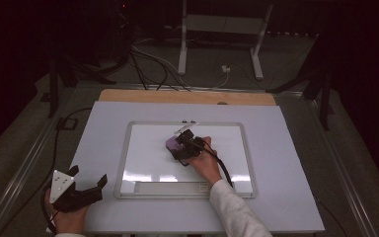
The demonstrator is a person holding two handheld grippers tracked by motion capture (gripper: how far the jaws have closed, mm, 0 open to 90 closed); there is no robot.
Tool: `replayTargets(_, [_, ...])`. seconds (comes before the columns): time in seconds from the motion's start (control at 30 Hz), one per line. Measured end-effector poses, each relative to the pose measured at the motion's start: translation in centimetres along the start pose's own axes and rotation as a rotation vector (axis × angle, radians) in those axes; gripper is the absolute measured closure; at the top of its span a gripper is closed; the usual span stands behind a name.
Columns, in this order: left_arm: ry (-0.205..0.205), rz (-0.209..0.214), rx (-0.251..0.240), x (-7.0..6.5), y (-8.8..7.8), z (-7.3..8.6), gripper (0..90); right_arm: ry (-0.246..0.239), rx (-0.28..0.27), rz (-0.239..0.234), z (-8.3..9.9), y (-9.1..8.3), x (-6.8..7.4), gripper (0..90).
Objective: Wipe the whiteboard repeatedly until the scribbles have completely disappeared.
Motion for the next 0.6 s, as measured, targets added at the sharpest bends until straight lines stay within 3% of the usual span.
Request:
replayTargets(0.13, [-0.002,0.000,-0.002,0.0,0.0,0.0,0.5,0.096,-0.020,0.074,-0.2,-0.2,-2.6,41.3])
replayTargets(0.27, [-0.006,0.000,-0.005,0.1,-0.1,0.0,0.5,0.157,-0.028,0.119,0.0,-0.7,-4.4,41.4])
replayTargets(0.4, [-0.005,0.000,-0.002,0.1,0.0,0.0,0.5,0.189,-0.033,0.143,0.5,-1.2,-5.6,41.3])
replayTargets(0.6, [-0.003,0.001,0.001,0.0,0.1,0.1,0.5,0.200,-0.042,0.173,1.4,-2.3,-7.3,41.3])
Point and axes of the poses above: each handheld gripper's, and its own axes: y roughly forward along the jaws, z roughly out of its underside, x roughly to its left, the point moved 7 cm from there along y, roughly forward along the jaws, and after that the axes turned 10 degrees about y, right-handed, at the moved point
